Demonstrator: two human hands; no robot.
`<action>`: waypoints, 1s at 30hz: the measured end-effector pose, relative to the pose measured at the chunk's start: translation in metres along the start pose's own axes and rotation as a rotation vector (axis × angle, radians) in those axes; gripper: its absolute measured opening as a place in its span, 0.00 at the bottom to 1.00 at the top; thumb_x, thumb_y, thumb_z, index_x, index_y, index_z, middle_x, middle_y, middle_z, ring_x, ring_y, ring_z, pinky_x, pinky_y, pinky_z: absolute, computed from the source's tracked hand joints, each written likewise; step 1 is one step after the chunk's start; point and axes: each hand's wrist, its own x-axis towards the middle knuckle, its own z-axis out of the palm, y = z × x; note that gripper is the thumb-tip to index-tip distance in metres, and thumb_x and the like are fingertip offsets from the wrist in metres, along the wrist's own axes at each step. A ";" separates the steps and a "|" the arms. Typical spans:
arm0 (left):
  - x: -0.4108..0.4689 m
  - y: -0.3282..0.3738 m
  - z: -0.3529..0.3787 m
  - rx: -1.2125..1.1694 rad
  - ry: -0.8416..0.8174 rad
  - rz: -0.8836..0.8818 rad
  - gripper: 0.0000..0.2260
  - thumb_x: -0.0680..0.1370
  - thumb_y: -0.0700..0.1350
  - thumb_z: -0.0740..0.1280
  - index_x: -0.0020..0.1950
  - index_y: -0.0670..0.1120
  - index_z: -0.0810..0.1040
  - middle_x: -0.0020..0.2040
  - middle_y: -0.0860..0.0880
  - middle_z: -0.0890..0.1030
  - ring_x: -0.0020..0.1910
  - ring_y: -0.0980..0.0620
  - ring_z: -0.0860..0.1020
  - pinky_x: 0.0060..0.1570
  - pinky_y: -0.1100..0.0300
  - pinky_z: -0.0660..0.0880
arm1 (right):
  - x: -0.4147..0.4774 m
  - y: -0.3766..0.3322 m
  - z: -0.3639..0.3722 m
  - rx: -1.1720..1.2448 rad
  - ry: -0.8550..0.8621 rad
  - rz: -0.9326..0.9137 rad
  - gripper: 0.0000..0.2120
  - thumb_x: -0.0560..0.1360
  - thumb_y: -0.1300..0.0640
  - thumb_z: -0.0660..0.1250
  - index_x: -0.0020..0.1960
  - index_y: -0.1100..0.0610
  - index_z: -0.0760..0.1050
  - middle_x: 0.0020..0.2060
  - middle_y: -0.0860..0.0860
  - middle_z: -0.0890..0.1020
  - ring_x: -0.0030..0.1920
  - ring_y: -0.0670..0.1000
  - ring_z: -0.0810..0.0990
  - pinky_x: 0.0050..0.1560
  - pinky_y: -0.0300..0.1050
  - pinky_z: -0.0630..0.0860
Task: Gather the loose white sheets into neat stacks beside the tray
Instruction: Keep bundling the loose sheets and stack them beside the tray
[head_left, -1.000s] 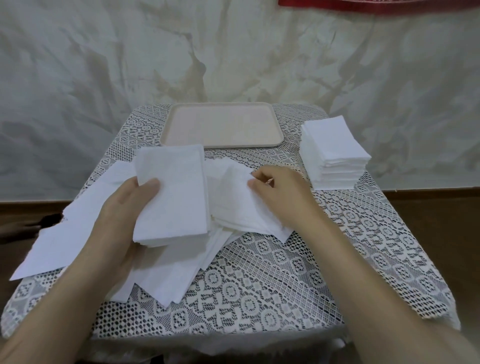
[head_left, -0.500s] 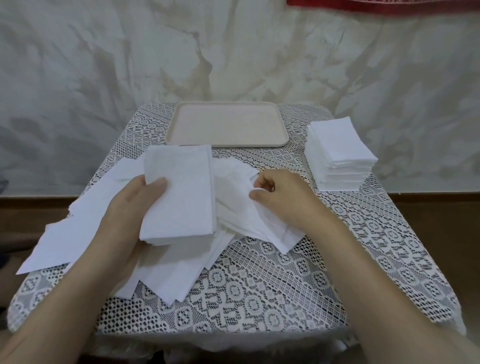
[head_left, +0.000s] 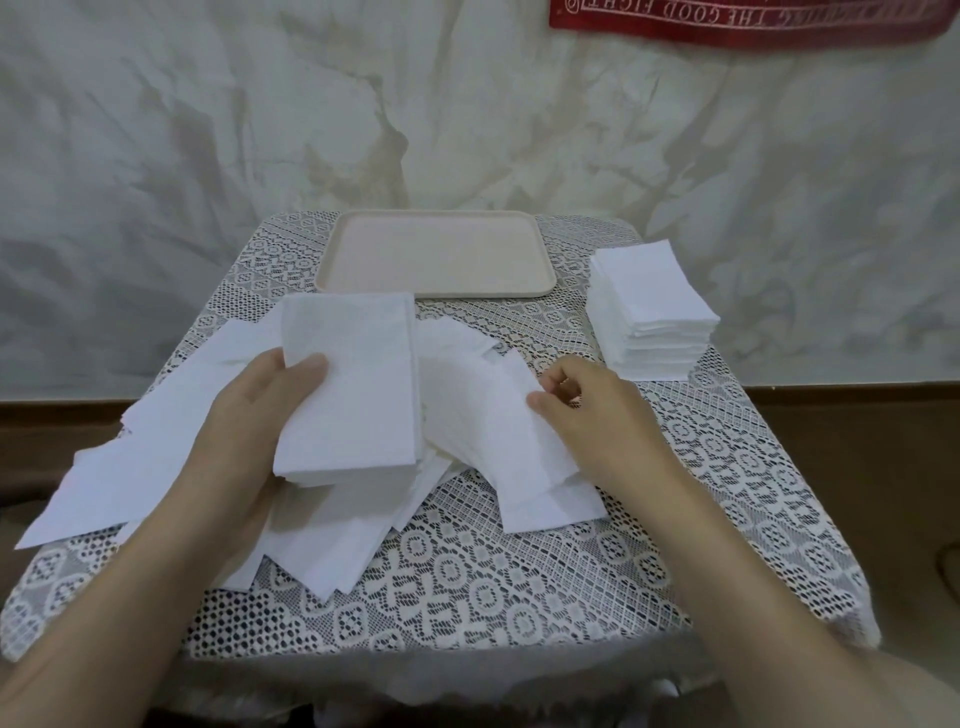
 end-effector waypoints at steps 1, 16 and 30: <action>-0.001 0.001 0.001 0.002 0.000 0.002 0.08 0.82 0.51 0.67 0.55 0.50 0.81 0.44 0.50 0.86 0.40 0.52 0.84 0.36 0.57 0.78 | -0.001 0.000 -0.002 0.028 0.034 -0.005 0.06 0.80 0.50 0.69 0.46 0.51 0.76 0.39 0.44 0.80 0.40 0.46 0.76 0.37 0.39 0.67; 0.000 -0.002 0.002 0.027 -0.021 0.009 0.08 0.81 0.53 0.68 0.55 0.51 0.82 0.45 0.51 0.87 0.41 0.52 0.85 0.39 0.55 0.78 | -0.022 0.007 -0.026 -0.188 -0.125 0.127 0.11 0.78 0.52 0.67 0.39 0.53 0.72 0.35 0.47 0.77 0.36 0.48 0.73 0.36 0.45 0.65; 0.000 -0.004 -0.002 0.017 -0.039 -0.002 0.08 0.83 0.51 0.66 0.56 0.49 0.81 0.44 0.50 0.86 0.40 0.52 0.84 0.35 0.60 0.79 | -0.018 0.018 -0.025 0.166 -0.146 0.235 0.08 0.73 0.49 0.76 0.48 0.51 0.81 0.44 0.50 0.86 0.48 0.55 0.85 0.57 0.62 0.80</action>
